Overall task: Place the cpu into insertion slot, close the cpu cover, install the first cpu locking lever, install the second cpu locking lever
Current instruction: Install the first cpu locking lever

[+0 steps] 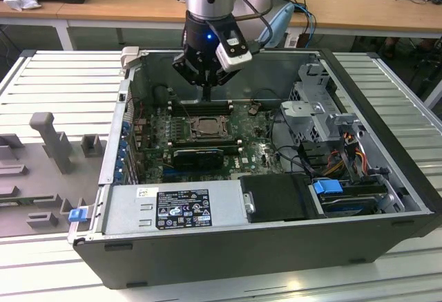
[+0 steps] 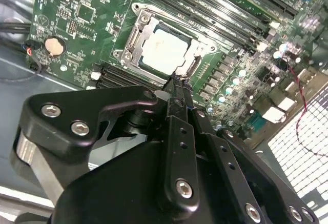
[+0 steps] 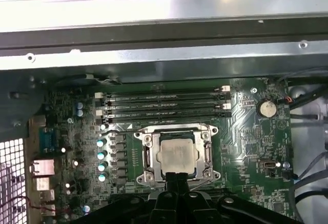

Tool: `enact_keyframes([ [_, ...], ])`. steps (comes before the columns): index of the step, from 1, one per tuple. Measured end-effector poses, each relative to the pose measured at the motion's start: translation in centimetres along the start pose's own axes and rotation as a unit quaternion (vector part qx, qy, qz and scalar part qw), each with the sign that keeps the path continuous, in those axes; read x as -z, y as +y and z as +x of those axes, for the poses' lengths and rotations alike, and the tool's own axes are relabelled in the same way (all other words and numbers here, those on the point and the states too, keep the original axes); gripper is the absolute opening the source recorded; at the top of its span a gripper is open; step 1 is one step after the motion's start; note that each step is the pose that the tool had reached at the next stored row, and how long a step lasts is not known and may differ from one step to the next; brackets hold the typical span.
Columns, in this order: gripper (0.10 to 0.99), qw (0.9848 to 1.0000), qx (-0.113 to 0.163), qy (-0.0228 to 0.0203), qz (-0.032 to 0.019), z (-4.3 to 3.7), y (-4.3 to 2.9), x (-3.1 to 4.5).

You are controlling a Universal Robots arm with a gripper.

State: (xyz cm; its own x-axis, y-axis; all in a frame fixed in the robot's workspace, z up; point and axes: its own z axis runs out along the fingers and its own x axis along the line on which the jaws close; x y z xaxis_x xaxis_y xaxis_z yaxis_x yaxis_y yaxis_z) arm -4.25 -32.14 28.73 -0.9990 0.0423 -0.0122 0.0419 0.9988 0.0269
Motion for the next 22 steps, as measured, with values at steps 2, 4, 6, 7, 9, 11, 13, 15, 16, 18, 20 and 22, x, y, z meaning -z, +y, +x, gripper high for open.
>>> enact_keyframes([
  [2,0.106,1.0000,0.007,0.0001,-0.0013,0.47,-0.01,-0.09],
  [4,0.106,1.0000,0.007,0.0002,-0.0015,0.93,-0.03,-0.12],
  [6,0.106,1.0000,0.007,0.0002,-0.0017,1.53,-0.04,-0.19],
  [7,0.106,1.0000,0.007,0.0002,-0.0017,1.79,-0.04,-0.22],
  [9,0.106,1.0000,0.007,0.0002,-0.0016,2.29,-0.03,-0.31],
  [11,0.106,1.0000,0.007,0.0002,-0.0016,2.95,-0.05,-0.38],
  [13,0.106,1.0000,0.007,0.0002,-0.0016,3.55,-0.08,-0.38],
  [15,0.106,1.0000,0.007,0.0002,-0.0016,4.12,-0.10,-0.38],
  [16,0.106,1.0000,0.007,0.0002,-0.0017,4.37,-0.11,-0.39],
  [18,0.106,1.0000,0.007,0.0002,-0.0017,5.06,-0.14,-0.39],
  [20,0.106,1.0000,0.007,0.0001,-0.0017,5.96,-0.18,-0.48],
  [22,0.106,1.0000,0.007,0.0000,-0.0019,6.28,-0.18,-0.57],
])
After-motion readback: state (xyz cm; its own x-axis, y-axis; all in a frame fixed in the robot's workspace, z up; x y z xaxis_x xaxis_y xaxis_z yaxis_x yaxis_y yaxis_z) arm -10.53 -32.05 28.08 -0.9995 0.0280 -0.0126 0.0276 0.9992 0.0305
